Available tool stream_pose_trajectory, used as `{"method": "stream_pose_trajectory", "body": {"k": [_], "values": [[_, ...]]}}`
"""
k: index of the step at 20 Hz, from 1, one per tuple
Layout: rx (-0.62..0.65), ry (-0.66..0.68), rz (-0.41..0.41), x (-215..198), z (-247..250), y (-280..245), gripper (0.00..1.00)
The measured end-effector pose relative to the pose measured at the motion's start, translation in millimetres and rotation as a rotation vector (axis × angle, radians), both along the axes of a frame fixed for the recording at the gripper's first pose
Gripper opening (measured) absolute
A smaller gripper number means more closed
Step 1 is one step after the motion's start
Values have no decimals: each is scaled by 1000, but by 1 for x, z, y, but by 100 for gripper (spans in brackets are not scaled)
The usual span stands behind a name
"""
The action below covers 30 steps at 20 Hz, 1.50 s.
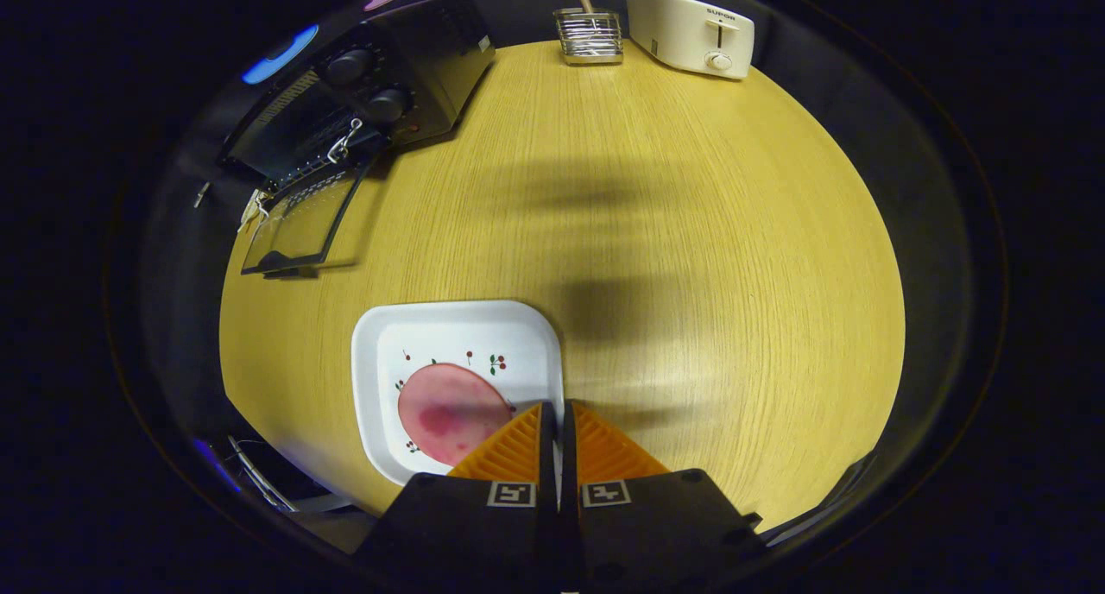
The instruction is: Open the toaster oven, put the food inside, and close the toaster oven door.
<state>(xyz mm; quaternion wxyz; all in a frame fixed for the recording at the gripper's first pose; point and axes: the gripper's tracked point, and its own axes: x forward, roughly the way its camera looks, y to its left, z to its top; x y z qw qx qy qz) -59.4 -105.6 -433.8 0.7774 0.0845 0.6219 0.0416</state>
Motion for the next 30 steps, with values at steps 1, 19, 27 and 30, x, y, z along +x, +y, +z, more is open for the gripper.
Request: {"method": "stream_pose_trajectory", "body": {"k": [1, 19, 27, 30], "values": [[27, 5, -16, -1, 0, 0, 5], [724, -125, -816, 29, 93, 118, 5], [736, -160, -963, 114, 108, 206, 5], [725, -177, -1047, 155, 105, 230, 5]]}}
